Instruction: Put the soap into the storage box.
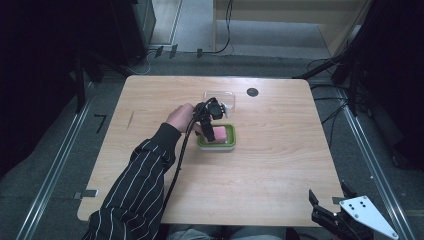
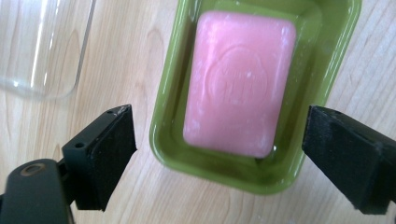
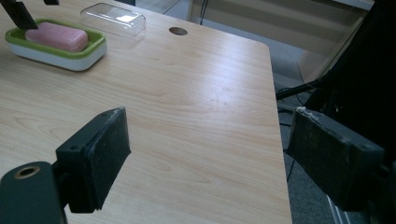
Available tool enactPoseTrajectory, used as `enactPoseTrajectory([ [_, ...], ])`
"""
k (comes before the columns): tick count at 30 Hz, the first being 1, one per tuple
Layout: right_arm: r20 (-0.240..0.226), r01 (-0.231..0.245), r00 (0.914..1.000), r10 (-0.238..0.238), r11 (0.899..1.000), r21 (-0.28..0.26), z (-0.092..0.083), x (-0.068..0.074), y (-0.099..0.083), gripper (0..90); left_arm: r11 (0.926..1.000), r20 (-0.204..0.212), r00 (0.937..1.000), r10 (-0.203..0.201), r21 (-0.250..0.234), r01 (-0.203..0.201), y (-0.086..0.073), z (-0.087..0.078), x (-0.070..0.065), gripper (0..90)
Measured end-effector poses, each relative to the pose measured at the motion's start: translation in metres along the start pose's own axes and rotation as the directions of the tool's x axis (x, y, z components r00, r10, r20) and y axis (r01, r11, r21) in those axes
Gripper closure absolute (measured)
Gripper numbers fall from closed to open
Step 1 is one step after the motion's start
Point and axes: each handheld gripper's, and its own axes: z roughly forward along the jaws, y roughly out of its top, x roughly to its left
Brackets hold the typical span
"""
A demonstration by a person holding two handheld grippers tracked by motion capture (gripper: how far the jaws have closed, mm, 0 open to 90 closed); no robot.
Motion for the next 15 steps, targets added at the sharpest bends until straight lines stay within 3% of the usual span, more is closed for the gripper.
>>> enactPoseTrajectory([
  [15, -0.013, 0.005, 0.9999, -0.005, 1.000, -0.002, 0.004, 0.002, 0.002, 13.6, 0.9975, -0.021, 0.9973, -0.070, -0.007, 0.070, -0.023, -0.015, -0.009, 3.8],
])
